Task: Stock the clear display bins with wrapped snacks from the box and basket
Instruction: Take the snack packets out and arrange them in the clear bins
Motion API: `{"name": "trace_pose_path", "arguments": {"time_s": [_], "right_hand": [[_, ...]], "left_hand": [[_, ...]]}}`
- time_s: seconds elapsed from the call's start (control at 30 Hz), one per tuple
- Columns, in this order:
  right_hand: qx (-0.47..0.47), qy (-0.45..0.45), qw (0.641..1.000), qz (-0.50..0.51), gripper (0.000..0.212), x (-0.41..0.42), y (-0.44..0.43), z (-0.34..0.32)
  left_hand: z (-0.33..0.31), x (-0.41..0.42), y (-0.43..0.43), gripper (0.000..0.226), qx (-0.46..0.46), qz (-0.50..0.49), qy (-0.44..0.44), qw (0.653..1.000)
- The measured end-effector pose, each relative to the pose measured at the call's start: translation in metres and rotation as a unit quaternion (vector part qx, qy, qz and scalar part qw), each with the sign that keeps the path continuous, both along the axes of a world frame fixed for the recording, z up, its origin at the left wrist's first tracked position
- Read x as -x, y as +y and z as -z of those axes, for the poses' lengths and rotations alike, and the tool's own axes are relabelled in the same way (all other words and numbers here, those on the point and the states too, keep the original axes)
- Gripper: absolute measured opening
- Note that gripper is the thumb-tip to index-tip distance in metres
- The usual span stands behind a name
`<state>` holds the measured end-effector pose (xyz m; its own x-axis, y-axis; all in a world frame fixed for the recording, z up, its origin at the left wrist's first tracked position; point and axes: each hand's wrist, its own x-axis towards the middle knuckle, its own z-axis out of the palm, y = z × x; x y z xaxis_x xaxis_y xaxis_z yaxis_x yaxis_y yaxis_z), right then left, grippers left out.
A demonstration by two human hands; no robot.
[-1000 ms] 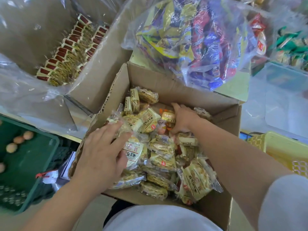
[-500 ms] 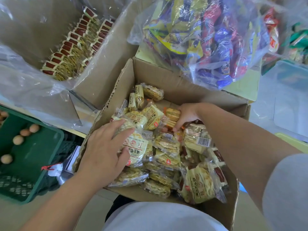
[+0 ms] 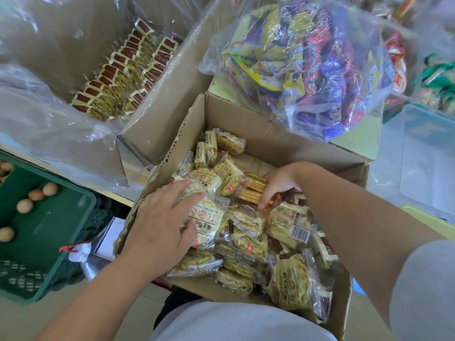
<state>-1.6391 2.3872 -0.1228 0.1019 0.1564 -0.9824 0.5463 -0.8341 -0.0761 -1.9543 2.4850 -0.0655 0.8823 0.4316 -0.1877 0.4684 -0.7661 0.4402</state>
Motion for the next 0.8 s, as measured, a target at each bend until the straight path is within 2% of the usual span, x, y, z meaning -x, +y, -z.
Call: {"name": "trace_pose_path", "arguments": {"time_s": [0.13,0.2,0.43,0.57,0.67,0.8], "right_hand": [[0.014,0.030,0.999,0.001,0.109,0.009,-0.001,-0.011],[0.008,0.033,0.999,0.033,0.105,0.013,-0.004,-0.015],[-0.065,0.006,0.992,0.106,0.099,0.027,-0.028,-0.021],[-0.110,0.013,0.981,0.161,0.109,0.042,-0.042,-0.023],[-0.167,0.063,0.951,0.254,0.099,0.052,-0.051,-0.022],[-0.238,0.096,0.897,0.360,0.094,0.066,-0.064,-0.013]], "left_hand": [[-0.001,0.000,0.000,0.059,0.006,0.002,-0.001,1.000],[-0.002,-0.001,0.000,0.060,0.014,-0.001,-0.003,1.000],[-0.009,-0.007,0.002,0.048,0.057,-0.038,-0.037,0.997],[-0.019,-0.022,0.002,0.050,0.023,-0.033,-0.036,0.999],[-0.025,-0.042,0.000,0.046,0.032,-0.004,-0.045,0.998],[-0.027,-0.079,0.000,0.046,0.052,0.070,0.023,0.996]]}}
